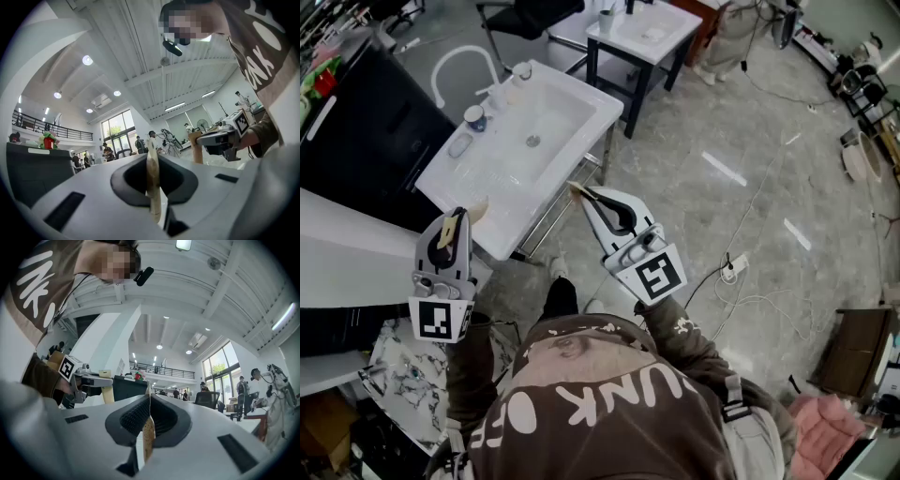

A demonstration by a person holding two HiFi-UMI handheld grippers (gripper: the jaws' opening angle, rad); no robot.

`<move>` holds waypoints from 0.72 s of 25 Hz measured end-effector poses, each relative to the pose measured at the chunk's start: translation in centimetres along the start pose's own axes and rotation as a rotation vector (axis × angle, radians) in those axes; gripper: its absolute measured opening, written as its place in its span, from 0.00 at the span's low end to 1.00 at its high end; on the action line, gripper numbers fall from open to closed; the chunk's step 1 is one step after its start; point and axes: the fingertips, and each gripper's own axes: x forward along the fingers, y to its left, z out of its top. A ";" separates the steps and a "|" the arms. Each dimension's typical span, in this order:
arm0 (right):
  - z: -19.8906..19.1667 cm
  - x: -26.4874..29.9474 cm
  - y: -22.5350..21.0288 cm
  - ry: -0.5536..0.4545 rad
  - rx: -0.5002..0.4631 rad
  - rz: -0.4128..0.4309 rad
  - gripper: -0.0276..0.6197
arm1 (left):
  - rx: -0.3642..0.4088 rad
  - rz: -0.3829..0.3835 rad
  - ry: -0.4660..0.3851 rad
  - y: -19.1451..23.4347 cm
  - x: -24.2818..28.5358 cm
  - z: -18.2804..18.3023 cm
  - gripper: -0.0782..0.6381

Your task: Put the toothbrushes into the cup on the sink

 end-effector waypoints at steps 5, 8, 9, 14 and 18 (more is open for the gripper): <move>-0.1 0.3 -0.3 -0.002 -0.004 0.001 0.06 | 0.001 -0.001 -0.003 0.2 0.3 -0.2 0.13; -0.2 0.4 -0.3 -0.001 0.001 0.003 0.06 | 0.001 0.001 0.000 0.2 0.4 -0.2 0.13; -0.2 0.4 -0.3 0.000 0.004 0.003 0.06 | 0.000 0.001 0.002 0.2 0.3 -0.3 0.13; -1.5 1.4 -1.0 0.017 0.005 0.010 0.06 | -0.011 0.002 0.019 0.7 0.6 -1.2 0.13; -3.2 4.8 -3.4 0.028 -0.013 0.008 0.06 | -0.031 0.005 0.026 2.6 2.3 -2.9 0.13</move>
